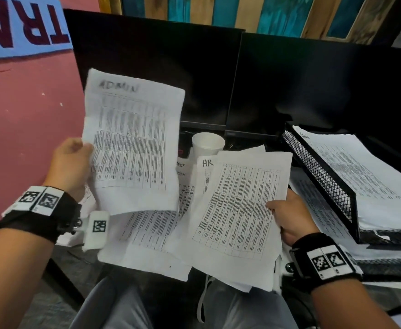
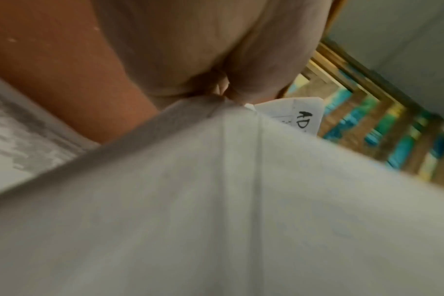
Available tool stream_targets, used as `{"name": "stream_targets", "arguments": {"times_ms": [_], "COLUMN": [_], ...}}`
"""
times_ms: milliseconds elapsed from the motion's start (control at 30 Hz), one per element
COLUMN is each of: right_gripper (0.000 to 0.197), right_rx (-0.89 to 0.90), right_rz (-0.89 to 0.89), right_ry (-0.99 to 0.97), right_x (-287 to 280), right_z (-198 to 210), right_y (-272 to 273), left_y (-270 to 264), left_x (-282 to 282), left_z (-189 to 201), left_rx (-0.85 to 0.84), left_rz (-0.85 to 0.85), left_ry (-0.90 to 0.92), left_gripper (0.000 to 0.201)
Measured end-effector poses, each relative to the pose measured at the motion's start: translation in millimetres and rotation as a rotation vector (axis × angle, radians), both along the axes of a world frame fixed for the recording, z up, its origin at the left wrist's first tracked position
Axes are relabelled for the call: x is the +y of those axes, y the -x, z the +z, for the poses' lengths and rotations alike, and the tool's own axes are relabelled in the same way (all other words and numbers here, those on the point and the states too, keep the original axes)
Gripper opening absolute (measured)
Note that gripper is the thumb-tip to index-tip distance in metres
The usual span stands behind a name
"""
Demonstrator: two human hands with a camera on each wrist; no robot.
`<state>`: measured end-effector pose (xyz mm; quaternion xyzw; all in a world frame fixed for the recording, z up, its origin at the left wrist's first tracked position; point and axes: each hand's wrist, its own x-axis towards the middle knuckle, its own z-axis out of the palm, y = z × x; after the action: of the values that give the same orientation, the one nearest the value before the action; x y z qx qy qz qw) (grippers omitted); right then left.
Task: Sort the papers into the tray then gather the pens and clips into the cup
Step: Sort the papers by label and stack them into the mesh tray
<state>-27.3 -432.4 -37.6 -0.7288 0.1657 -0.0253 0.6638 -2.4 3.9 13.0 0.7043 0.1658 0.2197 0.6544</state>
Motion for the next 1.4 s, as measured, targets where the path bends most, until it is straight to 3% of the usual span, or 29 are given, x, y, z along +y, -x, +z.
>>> {"name": "stream_targets", "arguments": {"times_ms": [133,233,467,533,600,667,733,767,867,933,1133,1400], "right_gripper": [0.054,0.055,0.052,0.048,0.037,0.029,0.037,0.035,0.045,0.048,0.046,0.033], "right_rx": [-0.006,-0.018,-0.016,-0.028,-0.031,-0.025,-0.028,-0.059,-0.178,-0.271,-0.492,-0.455], "right_rz": [0.029,0.068,0.090,0.088,0.066,0.039,0.070,0.114,0.169,0.117,0.101,-0.004], "right_ry": [-0.083,-0.160,-0.263,-0.288,-0.311,-0.373,-0.375,-0.303,-0.033,0.027,0.046,-0.177], "right_x": [10,20,39,41,42,44,46,48,57,64,83,88], "right_z": [2,7,15,16,17,17,18,19,26,40,72,60], "right_y": [1,1,5,6,7,9,10,9,8,8,13,16], "left_y": [3,6,12,12,14,16,19,20,25,31,44,49], "left_x": [-13,-45,-110,-120,-125,-125,-122,-121,-117,-117,-110,-103], "left_z": [-19,-34,-57,-57,-55,-53,-49,-45,-27,-8,23,16], "left_rx": [0.110,0.204,0.378,0.398,0.397,0.359,0.311,0.277,0.109,-0.035,-0.370,-0.341], "left_rz": [-0.105,-0.217,-0.477,-0.530,-0.565,-0.558,-0.537,-0.526,-0.486,-0.433,-0.364,-0.477], "left_ry": [0.029,-0.027,-0.035,0.012,0.082,0.108,0.092,0.073,-0.066,-0.133,-0.176,-0.158], "left_gripper": [0.015,0.020,0.010,0.017,0.036,0.061,0.086,0.087,0.048,0.034,0.042,0.046]}}
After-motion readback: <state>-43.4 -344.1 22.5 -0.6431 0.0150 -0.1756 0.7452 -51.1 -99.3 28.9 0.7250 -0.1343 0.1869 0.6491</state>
